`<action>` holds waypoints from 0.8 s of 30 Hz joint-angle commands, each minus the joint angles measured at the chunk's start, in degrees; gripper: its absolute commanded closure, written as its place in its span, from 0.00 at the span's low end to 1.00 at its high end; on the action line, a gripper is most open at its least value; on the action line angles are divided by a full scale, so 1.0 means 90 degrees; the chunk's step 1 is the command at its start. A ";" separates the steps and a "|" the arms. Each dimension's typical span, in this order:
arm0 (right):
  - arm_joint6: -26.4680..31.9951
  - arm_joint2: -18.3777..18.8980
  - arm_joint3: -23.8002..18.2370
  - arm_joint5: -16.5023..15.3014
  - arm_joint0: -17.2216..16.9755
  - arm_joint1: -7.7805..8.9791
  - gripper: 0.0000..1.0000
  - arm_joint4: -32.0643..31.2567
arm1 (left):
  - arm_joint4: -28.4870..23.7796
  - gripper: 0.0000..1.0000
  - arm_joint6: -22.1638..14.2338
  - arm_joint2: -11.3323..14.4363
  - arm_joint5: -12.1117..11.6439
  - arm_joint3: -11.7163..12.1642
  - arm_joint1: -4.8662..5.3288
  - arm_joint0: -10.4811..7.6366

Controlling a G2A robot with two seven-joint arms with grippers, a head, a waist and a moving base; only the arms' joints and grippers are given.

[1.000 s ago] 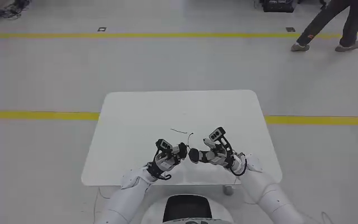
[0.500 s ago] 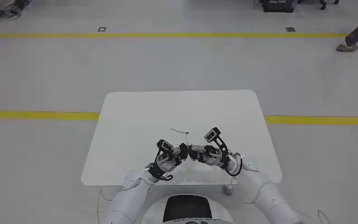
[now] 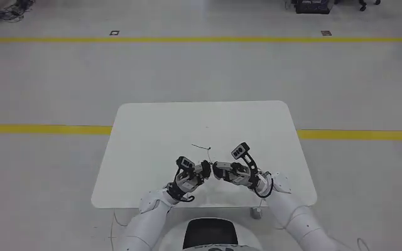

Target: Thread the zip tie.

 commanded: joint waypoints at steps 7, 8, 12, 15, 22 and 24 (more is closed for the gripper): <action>0.0000 0.0129 -0.0020 0.0000 -0.0076 -0.0033 0.91 -0.0036 | 0.0023 1.00 -0.0089 -0.0090 0.0000 0.0074 -0.0065 0.0003; 0.0000 0.0131 -0.0015 0.0000 -0.0077 -0.0035 0.91 -0.0048 | 0.0035 1.00 -0.0094 -0.0095 0.0000 0.0082 -0.0071 0.0001; 0.0000 0.0123 0.0012 0.0000 -0.0063 -0.0047 0.92 -0.0076 | 0.0075 1.00 -0.0122 -0.0111 0.0000 0.0107 -0.0101 -0.0004; 0.0000 0.0112 0.0037 0.0000 -0.0047 -0.0053 0.92 -0.0074 | 0.0096 1.00 -0.0137 -0.0126 0.0000 0.0119 -0.0116 -0.0006; 0.0000 0.0117 0.0111 0.0000 -0.0014 -0.0063 1.00 -0.0116 | 0.0133 1.00 -0.0164 -0.0160 0.0000 0.0146 -0.0150 -0.0007; 0.0000 0.0137 0.0122 0.0000 -0.0017 -0.0065 1.00 -0.0138 | 0.0138 1.00 -0.0168 -0.0166 0.0000 0.0154 -0.0158 -0.0010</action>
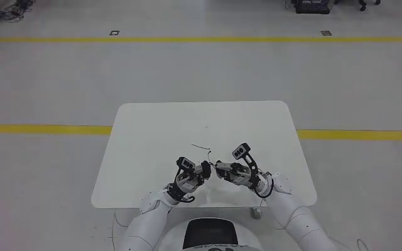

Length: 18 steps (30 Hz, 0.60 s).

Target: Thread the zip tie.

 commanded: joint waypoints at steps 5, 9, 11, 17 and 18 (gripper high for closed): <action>0.0000 0.0095 0.0029 0.0000 -0.0023 -0.0006 1.00 -0.0099 | 0.0007 1.00 -0.0011 -0.0021 0.0000 0.0033 -0.0023 -0.0008; 0.0000 0.0147 0.0069 0.0000 -0.0026 -0.0014 1.00 -0.0164 | -0.0001 1.00 -0.0026 -0.0031 0.0000 0.0061 -0.0035 -0.0019; 0.0000 0.0162 0.0096 0.0000 -0.0023 -0.0020 1.00 -0.0191 | -0.0004 1.00 -0.0034 -0.0037 0.0000 0.0072 -0.0040 -0.0023; 0.0000 0.0186 0.0180 0.0000 -0.0006 -0.0049 1.00 -0.0259 | -0.0015 1.00 -0.0059 -0.0047 0.0000 0.0111 -0.0054 -0.0037; 0.0000 0.0191 0.0192 0.0000 -0.0005 -0.0053 1.00 -0.0267 | -0.0016 1.00 -0.0062 -0.0051 0.0000 0.0115 -0.0055 -0.0038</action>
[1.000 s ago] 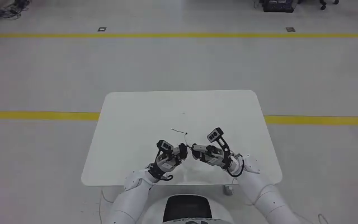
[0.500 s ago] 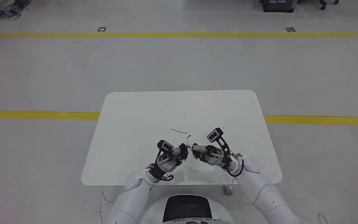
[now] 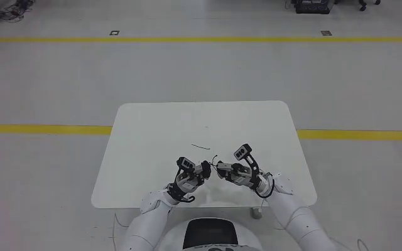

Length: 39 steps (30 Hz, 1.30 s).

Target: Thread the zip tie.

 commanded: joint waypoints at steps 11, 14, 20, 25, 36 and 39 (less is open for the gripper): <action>0.0000 0.0140 0.0038 0.0000 -0.0046 -0.0020 1.00 -0.0163 | -0.0012 1.00 -0.0021 -0.0030 0.0000 0.0015 -0.0021 0.0002; 0.0000 0.0178 0.0030 0.0000 -0.0071 -0.0021 1.00 -0.0202 | -0.0005 1.00 -0.0021 -0.0036 0.0000 0.0011 -0.0027 0.0005; 0.0000 0.0206 0.0022 0.0000 -0.0092 -0.0025 1.00 -0.0266 | 0.0010 1.00 -0.0024 -0.0046 0.0000 0.0004 -0.0036 0.0015; 0.0000 0.0205 0.0021 0.0000 -0.0092 -0.0024 1.00 -0.0304 | 0.0026 1.00 -0.0027 -0.0050 0.0000 0.0000 -0.0043 0.0018; 0.0000 0.0197 0.0076 0.0000 -0.0068 -0.0022 1.00 -0.0368 | 0.0050 1.00 -0.0018 -0.0039 0.0000 0.0007 -0.0049 0.0010; 0.0000 0.0205 0.0091 0.0000 -0.0063 -0.0023 1.00 -0.0387 | 0.0052 1.00 -0.0014 -0.0031 0.0000 0.0011 -0.0050 0.0006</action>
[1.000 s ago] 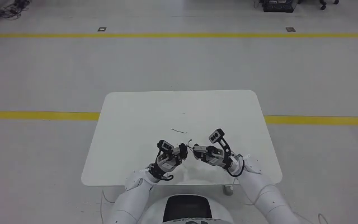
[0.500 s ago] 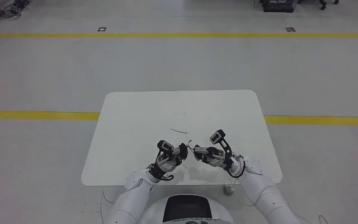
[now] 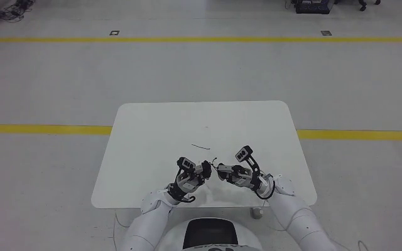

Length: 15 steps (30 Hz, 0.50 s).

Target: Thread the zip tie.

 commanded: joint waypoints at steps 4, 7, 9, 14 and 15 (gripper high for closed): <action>0.0000 0.0010 0.0032 0.0000 0.0010 -0.0001 1.00 -0.0050 | -0.0003 1.00 0.0006 0.0004 0.0000 0.0002 0.0000 0.0000; 0.0000 0.0013 0.0060 0.0000 0.0015 -0.0005 1.00 -0.0077 | -0.0011 1.00 0.0007 -0.0005 0.0000 0.0003 0.0000 -0.0005; 0.0000 0.0014 0.0079 0.0000 0.0021 -0.0010 1.00 -0.0092 | -0.0017 1.00 0.0005 -0.0010 0.0000 0.0004 0.0001 -0.0006; 0.0000 0.0010 0.0135 0.0000 0.0041 -0.0022 1.00 -0.0127 | -0.0037 1.00 -0.0001 -0.0026 0.0000 0.0019 0.0001 -0.0007; 0.0000 0.0010 0.0145 0.0000 0.0045 -0.0024 1.00 -0.0138 | -0.0042 1.00 -0.0004 -0.0028 0.0000 0.0021 0.0001 -0.0007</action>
